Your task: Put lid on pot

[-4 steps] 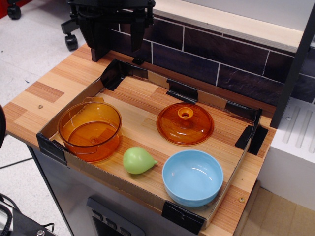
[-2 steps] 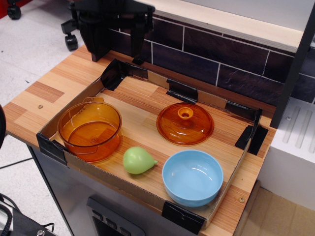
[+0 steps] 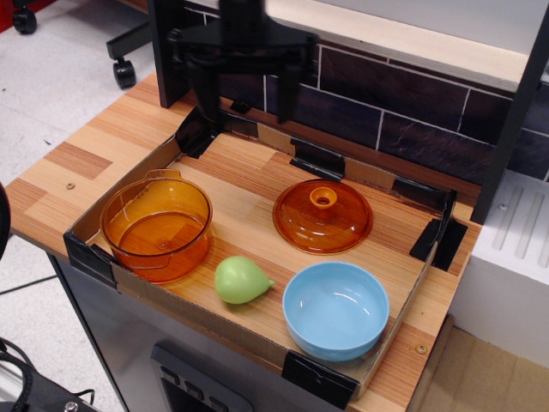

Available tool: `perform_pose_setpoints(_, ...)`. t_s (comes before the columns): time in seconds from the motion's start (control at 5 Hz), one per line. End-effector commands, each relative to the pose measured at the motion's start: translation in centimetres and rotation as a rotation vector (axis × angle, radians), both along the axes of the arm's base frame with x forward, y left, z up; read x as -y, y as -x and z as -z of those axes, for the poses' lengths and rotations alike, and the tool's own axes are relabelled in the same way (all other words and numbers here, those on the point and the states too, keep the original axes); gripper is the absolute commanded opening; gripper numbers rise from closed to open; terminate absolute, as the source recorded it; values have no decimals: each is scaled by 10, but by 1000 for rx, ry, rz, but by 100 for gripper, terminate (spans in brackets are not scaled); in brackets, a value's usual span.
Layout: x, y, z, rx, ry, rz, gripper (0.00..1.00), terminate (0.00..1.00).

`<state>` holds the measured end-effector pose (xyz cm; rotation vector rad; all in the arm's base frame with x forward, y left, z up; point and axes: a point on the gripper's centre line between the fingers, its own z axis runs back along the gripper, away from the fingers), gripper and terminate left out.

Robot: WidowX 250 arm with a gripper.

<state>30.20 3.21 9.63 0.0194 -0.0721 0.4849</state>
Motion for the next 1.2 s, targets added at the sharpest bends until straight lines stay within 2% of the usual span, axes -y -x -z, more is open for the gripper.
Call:
perform_pose_setpoints(0.0, 47, -18, 11, 53, 79, 14, 100, 0)
perform_pose_setpoints(0.4, 67, -18, 41, 83, 40, 33, 100, 0)
perform_pose_setpoints(1.0, 57, -19, 56, 77, 15, 18, 100, 0)
